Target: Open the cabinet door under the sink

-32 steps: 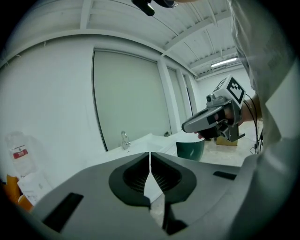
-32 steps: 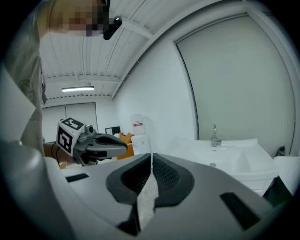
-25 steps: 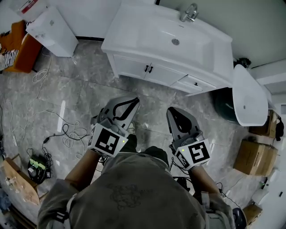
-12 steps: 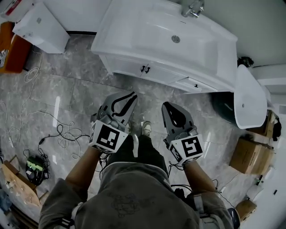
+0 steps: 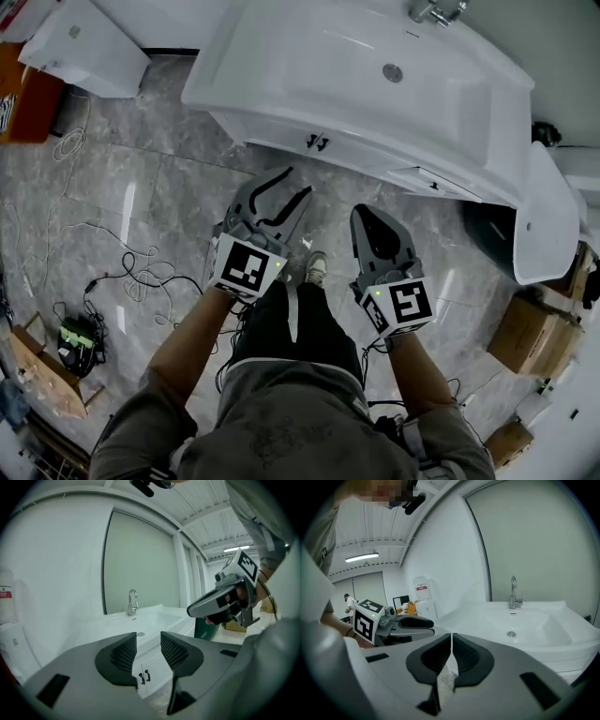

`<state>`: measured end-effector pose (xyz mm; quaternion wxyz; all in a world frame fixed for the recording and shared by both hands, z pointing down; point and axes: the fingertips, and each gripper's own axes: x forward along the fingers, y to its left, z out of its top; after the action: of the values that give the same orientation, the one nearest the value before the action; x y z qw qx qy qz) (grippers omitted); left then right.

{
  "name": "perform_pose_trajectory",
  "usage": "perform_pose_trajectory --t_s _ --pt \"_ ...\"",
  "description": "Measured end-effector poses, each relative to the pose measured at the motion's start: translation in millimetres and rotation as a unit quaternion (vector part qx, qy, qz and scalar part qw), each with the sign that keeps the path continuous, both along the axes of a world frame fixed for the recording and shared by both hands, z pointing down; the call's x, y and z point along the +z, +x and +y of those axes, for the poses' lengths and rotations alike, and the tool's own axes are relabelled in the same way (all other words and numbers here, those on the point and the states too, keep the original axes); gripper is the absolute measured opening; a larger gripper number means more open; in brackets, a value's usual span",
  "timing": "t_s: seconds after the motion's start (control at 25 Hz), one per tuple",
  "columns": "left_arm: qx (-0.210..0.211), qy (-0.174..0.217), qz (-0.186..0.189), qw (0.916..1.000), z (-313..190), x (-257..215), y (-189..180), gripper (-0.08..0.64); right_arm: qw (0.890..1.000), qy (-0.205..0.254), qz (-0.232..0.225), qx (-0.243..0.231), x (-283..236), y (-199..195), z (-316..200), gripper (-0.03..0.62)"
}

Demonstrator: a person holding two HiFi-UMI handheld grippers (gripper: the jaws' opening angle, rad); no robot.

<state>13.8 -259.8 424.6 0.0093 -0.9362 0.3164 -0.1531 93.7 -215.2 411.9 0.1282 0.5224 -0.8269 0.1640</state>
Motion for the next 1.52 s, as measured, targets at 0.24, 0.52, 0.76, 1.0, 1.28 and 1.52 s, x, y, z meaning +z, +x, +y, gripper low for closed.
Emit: perform_pose_trajectory --t_s 0.24,0.52,0.76,1.0,1.28,1.52 --pt "-0.022 -0.025 -0.033 0.9989 -29 67 18 0.150 1.000 0.011 0.007 0.000 39 7 -26 0.032" --pt "-0.059 -0.043 -0.068 0.9950 -75 145 30 0.152 1.000 -0.002 0.004 0.003 92 11 -45 0.032" --pt "-0.056 -0.090 -0.084 0.9908 -96 218 38 0.152 1.000 0.008 0.004 0.002 127 19 -58 0.034" --pt "-0.060 -0.140 -0.109 0.9824 -111 282 46 0.152 0.999 -0.019 0.013 0.023 162 33 -57 0.034" --pt "-0.087 -0.171 -0.121 0.9739 -128 326 65 0.150 0.999 -0.032 0.013 0.042 187 45 -59 0.034" --pt "-0.124 -0.186 -0.116 0.9677 -142 353 66 0.099 0.998 -0.037 0.009 0.056 200 59 -56 0.032"
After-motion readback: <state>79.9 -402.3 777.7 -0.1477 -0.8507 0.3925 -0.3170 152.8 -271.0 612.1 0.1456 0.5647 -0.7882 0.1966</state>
